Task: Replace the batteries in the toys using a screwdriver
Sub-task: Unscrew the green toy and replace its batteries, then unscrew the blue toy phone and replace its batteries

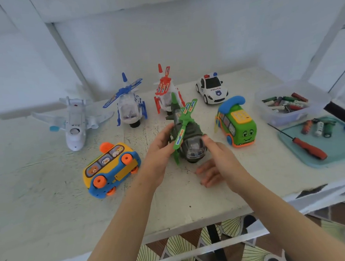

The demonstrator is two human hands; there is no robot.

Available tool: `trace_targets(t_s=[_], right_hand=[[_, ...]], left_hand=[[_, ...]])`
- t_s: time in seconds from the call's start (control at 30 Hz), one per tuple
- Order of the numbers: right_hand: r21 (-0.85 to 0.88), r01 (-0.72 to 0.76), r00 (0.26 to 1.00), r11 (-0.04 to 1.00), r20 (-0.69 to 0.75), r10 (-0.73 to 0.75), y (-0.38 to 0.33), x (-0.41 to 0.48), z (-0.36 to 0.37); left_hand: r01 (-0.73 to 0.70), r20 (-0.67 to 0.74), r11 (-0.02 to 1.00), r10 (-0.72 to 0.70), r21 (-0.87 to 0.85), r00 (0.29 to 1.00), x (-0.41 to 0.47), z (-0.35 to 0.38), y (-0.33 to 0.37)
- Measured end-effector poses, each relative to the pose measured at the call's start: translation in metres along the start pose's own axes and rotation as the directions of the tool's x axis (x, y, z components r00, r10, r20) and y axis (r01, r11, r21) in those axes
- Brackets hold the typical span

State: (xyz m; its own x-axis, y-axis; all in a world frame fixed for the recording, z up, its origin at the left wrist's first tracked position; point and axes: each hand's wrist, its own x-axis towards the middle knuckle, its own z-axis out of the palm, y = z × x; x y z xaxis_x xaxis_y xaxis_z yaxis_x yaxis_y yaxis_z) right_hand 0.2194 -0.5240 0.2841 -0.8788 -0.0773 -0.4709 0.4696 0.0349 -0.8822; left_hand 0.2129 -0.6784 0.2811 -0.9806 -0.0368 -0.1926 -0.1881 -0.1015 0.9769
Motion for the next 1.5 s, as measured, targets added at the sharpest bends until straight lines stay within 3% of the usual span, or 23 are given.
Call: trace_targets(t_s=[0.07, 0.17, 0.27, 0.33, 0.4, 0.43, 0.5, 0.53, 0.63, 0.73, 0.8, 0.93, 1.03, 1.2, 1.3, 1.5], right_hand=[[-0.193, 0.147, 0.974, 0.97, -0.14, -0.176, 0.0, -0.002, -0.006], [-0.399, 0.428, 0.813, 0.811, -0.221, -0.539, -0.008, -0.002, -0.013], [-0.49, 0.62, 0.638, 0.612, -0.14, -0.757, -0.025, -0.004, -0.004], [-0.54, 0.69, 0.552, 0.482, -0.037, -0.833, -0.035, -0.007, 0.01], [-0.585, 0.735, 0.481, 0.343, 0.094, -0.872, -0.043, -0.014, 0.03], [-0.592, 0.756, 0.451, 0.278, 0.165, -0.877, -0.046, -0.017, 0.041], [-0.578, 0.797, 0.411, 0.173, 0.309, -0.858, -0.049, -0.02, 0.061], [-0.563, 0.814, 0.409, 0.146, 0.377, -0.831, -0.049, -0.02, 0.071], [-0.496, 0.846, 0.473, 0.197, 0.525, -0.708, -0.042, -0.018, 0.097], [-0.466, 0.823, 0.559, 0.326, 0.557, -0.614, -0.025, -0.017, 0.115], [-0.451, 0.791, 0.61, 0.414, 0.52, -0.598, -0.015, -0.017, 0.121], [-0.34, 0.68, 0.728, 0.649, 0.422, -0.541, -0.014, -0.023, 0.12], [-0.123, 0.611, 0.744, 0.782, 0.429, -0.513, -0.03, -0.039, 0.107], [0.135, 0.618, 0.664, 0.774, 0.438, -0.606, -0.053, -0.061, 0.068], [0.145, 0.659, 0.651, 0.738, 0.38, -0.657, -0.059, -0.07, 0.034], [0.069, 0.686, 0.698, 0.724, 0.216, -0.682, -0.05, -0.076, -0.051]], left_hand=[[0.017, -0.089, 0.997, -0.01, 0.074, 0.996, -0.007, 0.001, 0.003], [-0.055, -0.197, 0.974, 0.099, 0.221, 0.975, -0.026, -0.005, 0.013], [-0.243, -0.269, 0.91, 0.34, 0.335, 0.901, -0.05, -0.023, 0.028], [-0.271, -0.338, 0.84, 0.455, 0.469, 0.824, -0.064, -0.041, 0.033], [-0.142, -0.367, 0.699, 0.524, 0.701, 0.769, -0.075, -0.066, 0.033], [-0.043, -0.349, 0.595, 0.527, 0.802, 0.774, -0.079, -0.081, 0.031], [0.119, -0.303, 0.413, 0.417, 0.903, 0.857, -0.083, -0.108, 0.021], [0.154, -0.305, 0.412, 0.33, 0.898, 0.893, -0.085, -0.119, 0.017], [0.13, -0.337, 0.612, 0.236, 0.78, 0.911, -0.093, -0.132, 0.004], [0.045, -0.353, 0.66, 0.342, 0.75, 0.871, -0.098, -0.138, -0.01], [0.02, -0.415, 0.748, 0.346, 0.664, 0.842, -0.103, -0.134, -0.011], [-0.105, -0.508, 0.967, 0.213, 0.232, 0.834, -0.116, -0.112, 0.005], [-0.254, -0.476, 0.965, 0.257, 0.073, 0.841, -0.126, -0.091, 0.026], [-0.358, -0.353, 0.932, 0.355, 0.058, 0.866, -0.135, -0.043, 0.05], [-0.377, -0.266, 0.922, 0.386, 0.087, 0.883, -0.133, -0.008, 0.051], [-0.38, -0.012, 0.894, 0.394, 0.238, 0.919, -0.115, 0.054, 0.038]])
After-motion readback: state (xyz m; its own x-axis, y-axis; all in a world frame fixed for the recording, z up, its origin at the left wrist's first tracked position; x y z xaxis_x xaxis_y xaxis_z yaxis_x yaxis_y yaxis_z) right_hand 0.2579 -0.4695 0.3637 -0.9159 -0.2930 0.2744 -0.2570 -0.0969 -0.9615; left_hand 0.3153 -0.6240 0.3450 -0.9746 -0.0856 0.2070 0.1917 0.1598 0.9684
